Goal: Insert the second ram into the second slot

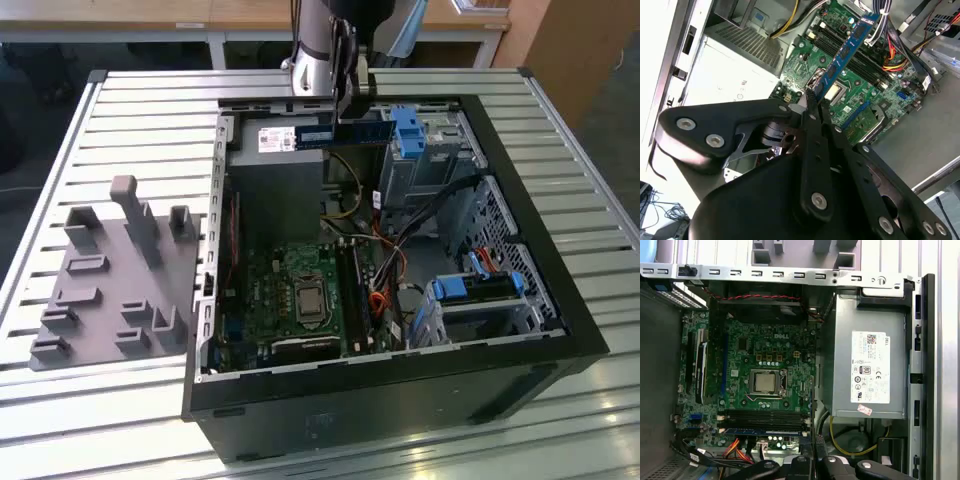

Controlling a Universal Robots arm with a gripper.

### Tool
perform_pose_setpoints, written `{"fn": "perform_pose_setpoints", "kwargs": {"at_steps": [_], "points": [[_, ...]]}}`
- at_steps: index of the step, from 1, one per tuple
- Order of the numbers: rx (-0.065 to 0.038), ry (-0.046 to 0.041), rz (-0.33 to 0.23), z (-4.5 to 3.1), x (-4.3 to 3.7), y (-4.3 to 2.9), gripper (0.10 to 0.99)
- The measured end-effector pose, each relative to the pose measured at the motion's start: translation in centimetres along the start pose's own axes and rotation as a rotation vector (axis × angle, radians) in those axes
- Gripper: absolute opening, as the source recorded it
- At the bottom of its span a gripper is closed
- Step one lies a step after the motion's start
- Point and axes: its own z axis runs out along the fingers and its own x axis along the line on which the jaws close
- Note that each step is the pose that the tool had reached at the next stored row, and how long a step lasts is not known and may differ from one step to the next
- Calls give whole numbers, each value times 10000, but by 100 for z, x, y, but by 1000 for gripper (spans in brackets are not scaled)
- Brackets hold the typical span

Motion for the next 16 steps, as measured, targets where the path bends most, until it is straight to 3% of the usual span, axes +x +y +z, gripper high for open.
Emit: {"fn": "perform_pose_setpoints", "kwargs": {"at_steps": [16], "points": [[0,-1,1,-1,45,2,137]]}}
